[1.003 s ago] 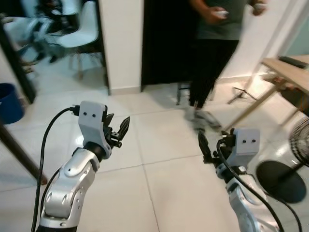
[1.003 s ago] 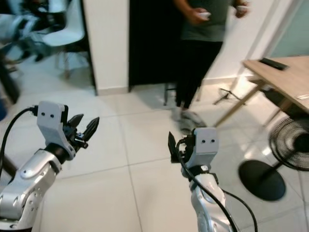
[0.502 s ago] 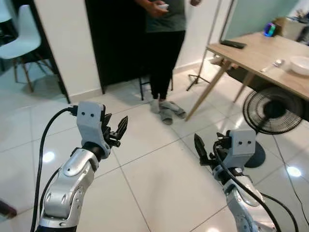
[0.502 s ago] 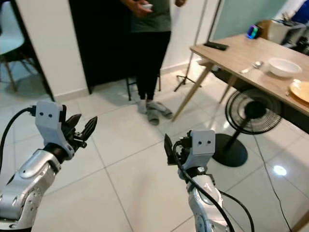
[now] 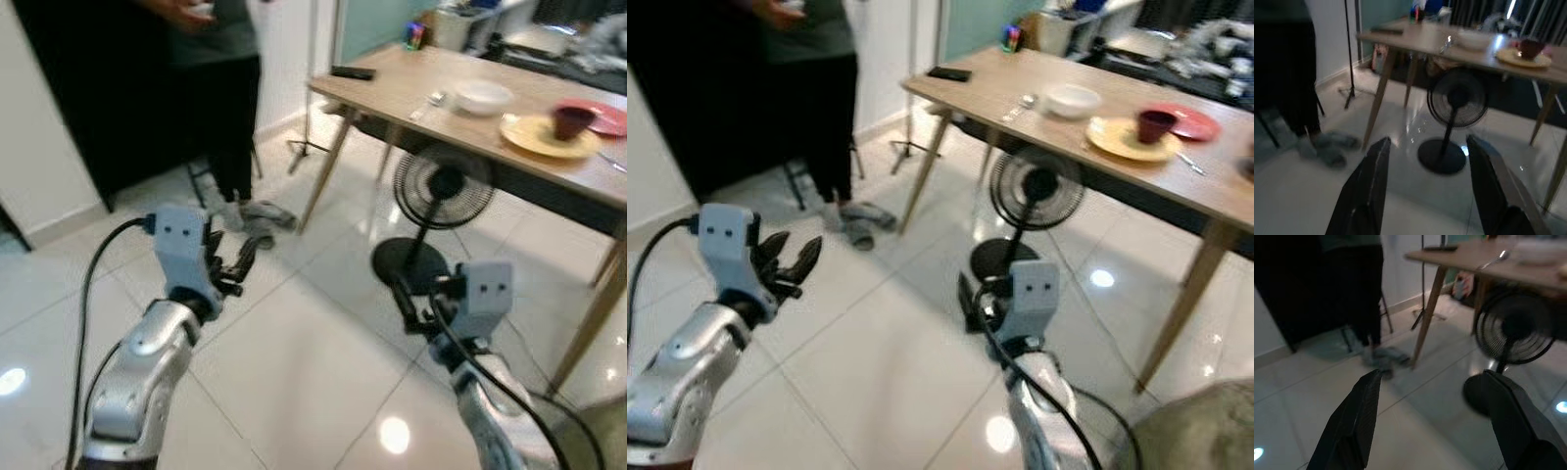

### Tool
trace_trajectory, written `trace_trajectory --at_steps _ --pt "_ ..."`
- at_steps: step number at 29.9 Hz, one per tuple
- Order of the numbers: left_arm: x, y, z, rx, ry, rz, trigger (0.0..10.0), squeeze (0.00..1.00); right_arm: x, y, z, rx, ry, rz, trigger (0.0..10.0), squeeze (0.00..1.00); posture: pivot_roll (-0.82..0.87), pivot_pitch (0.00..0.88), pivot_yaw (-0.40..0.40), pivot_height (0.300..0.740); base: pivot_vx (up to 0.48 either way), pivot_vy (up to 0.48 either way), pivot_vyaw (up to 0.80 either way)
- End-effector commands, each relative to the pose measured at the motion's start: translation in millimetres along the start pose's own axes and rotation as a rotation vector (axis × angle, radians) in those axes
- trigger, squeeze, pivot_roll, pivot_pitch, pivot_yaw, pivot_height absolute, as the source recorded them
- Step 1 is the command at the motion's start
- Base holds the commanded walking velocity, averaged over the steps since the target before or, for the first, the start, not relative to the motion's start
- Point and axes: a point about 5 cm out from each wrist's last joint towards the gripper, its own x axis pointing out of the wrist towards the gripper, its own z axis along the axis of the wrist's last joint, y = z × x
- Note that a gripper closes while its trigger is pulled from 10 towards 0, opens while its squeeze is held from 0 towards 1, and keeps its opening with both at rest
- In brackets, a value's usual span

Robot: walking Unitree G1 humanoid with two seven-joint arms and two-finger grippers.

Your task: Setting the table

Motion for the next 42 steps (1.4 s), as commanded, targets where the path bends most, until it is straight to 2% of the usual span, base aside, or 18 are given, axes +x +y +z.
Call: trace_trajectory --at_steps 1,31,35,39,42 --pt "-2.5 5.6 -7.6 0.0 0.037 0.03 10.0 0.0 -2.6 3.6 -5.8 0.014 0.021 0.006 10.0 0.0 -0.09 0.0 0.072 0.74 0.0 0.0 -0.8" --pt "-0.8 6.5 -3.7 0.011 0.016 0.05 10.0 0.0 -1.3 4.0 -5.3 0.021 0.023 0.001 10.0 0.0 -0.08 0.0 0.069 0.74 0.0 0.0 -0.8" --pt "-0.2 9.0 -2.8 0.017 0.006 0.074 10.0 0.0 -0.3 2.0 -5.0 0.063 0.023 -0.021 10.0 0.0 -0.08 0.0 0.069 0.74 0.156 0.0 -0.8" --pt "2.3 15.2 -5.1 0.048 0.02 0.127 10.0 0.0 2.4 -3.3 -2.8 0.142 0.013 -0.072 10.0 0.0 -0.08 0.0 0.07 0.74 0.48 0.0 -0.8" --pt "3.4 16.4 -4.2 0.057 0.016 0.135 10.0 0.0 3.7 -3.7 -1.1 0.158 0.005 -0.074 10.0 0.0 -0.08 0.0 0.07 0.74 0.48 0.0 -0.27"
